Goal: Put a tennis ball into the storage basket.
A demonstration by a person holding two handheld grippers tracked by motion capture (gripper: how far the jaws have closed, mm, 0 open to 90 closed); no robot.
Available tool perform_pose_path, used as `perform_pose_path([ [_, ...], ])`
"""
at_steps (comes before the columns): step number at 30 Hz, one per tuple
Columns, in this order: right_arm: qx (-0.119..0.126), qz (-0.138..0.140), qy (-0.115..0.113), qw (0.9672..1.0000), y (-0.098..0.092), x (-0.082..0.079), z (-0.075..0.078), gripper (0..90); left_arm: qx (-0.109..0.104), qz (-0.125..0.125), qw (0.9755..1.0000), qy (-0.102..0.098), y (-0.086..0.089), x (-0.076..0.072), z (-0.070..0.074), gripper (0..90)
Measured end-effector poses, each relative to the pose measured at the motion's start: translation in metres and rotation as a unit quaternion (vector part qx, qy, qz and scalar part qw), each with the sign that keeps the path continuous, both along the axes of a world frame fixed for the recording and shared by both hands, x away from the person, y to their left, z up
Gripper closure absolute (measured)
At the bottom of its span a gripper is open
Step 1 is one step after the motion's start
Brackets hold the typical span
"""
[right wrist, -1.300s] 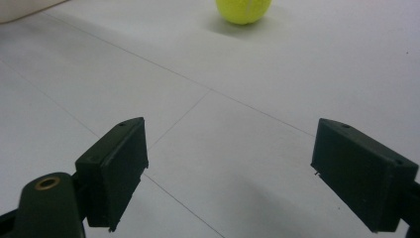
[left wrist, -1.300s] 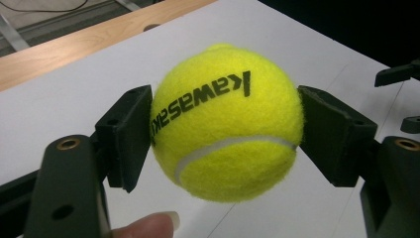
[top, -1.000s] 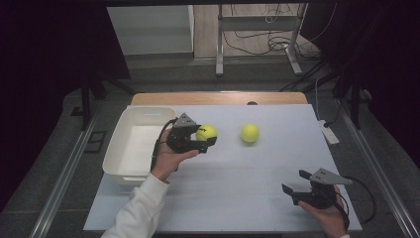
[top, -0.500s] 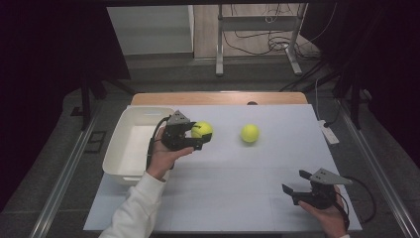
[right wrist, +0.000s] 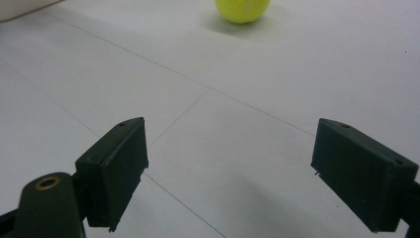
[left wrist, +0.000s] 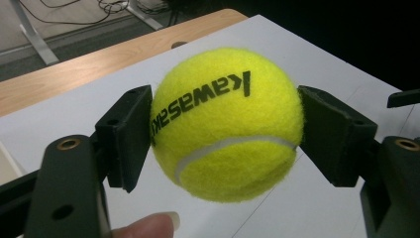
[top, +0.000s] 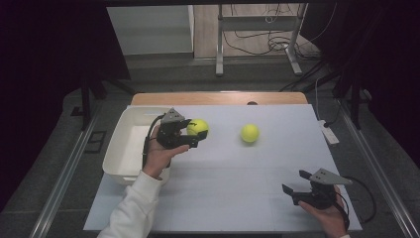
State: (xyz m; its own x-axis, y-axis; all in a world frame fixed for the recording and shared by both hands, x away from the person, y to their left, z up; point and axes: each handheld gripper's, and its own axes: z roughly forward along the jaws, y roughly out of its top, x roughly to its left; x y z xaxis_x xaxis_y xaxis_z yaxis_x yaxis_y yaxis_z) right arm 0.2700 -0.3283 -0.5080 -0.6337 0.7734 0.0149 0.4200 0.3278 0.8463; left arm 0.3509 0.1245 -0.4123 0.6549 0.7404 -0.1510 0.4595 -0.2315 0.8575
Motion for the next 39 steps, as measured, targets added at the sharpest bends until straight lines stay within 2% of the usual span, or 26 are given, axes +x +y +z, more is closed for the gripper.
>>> perform_pose_path([
  [39,0.001,-0.001,0.0,1.0,-0.001,0.0,0.0,14.6,-0.018,0.048,0.9986,-0.012,0.035,0.004,0.008,26.8],
])
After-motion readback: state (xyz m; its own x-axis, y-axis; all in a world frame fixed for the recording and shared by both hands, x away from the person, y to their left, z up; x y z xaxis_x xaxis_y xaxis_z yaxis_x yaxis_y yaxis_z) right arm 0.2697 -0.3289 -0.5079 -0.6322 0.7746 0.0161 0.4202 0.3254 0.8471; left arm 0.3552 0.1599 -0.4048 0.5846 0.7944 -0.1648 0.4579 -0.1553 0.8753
